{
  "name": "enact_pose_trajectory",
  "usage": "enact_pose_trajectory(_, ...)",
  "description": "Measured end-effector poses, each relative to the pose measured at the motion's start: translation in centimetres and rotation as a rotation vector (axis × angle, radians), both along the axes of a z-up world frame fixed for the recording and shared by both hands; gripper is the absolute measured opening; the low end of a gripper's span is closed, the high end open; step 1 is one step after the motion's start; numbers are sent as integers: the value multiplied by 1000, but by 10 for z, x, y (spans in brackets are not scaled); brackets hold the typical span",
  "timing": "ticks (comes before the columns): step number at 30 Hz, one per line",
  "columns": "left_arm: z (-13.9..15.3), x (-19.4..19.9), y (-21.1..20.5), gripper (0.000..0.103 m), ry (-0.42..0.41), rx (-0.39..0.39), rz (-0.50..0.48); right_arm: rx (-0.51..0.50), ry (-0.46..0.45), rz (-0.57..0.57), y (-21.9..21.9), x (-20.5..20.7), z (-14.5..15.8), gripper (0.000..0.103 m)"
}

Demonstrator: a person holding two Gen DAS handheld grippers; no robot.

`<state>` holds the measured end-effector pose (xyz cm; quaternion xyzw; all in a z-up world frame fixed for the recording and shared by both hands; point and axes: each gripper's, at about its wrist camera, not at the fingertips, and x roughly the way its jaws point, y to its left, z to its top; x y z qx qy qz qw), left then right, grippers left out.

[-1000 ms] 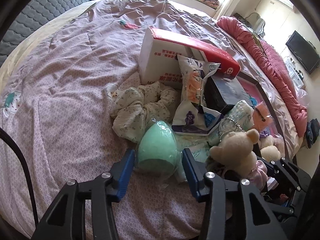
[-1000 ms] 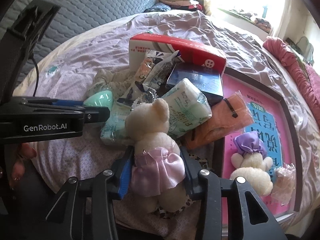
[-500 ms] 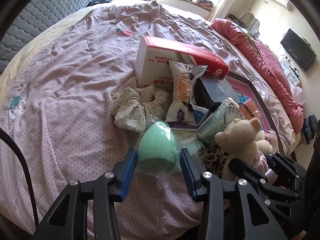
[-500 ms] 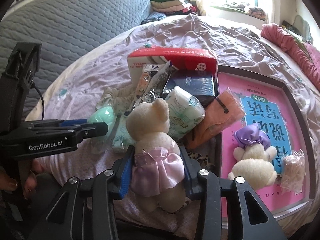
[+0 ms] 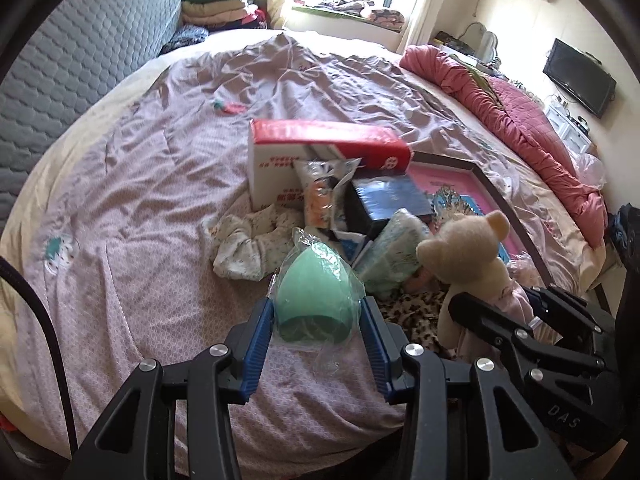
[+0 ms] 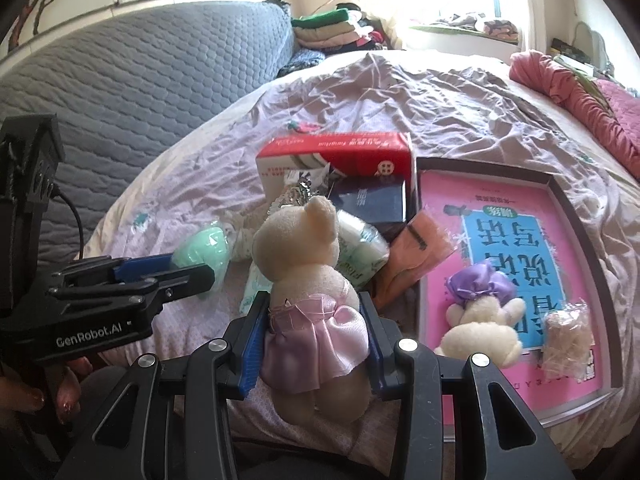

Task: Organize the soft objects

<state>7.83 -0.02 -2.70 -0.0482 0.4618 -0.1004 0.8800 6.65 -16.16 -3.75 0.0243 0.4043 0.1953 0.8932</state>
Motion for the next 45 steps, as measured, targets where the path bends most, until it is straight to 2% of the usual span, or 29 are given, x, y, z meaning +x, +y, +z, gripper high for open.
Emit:
enact_pose_trajectory(12,24,-10,-23,44,-40,28,-30,35,-32,-32,-19,-9,23,44)
enact_pose_trajectory(20,42,-15,-37,44,-73,31,-48,55,-59,-110,-55,-11,44,44)
enact_pose_trajectory(24,49,-20,-50,44,-97,38,-77,35,-85,-145,-71,-15,52,44)
enact_pose_trajectory(34,61,-26,-82,44,-124,46,-145,67,-101,-238,-113,-21,66,44)
enact_pose_trajectory(45,70,-26,-112,44,-145,56,-203,75,-130,-290,-136,-29,79,44)
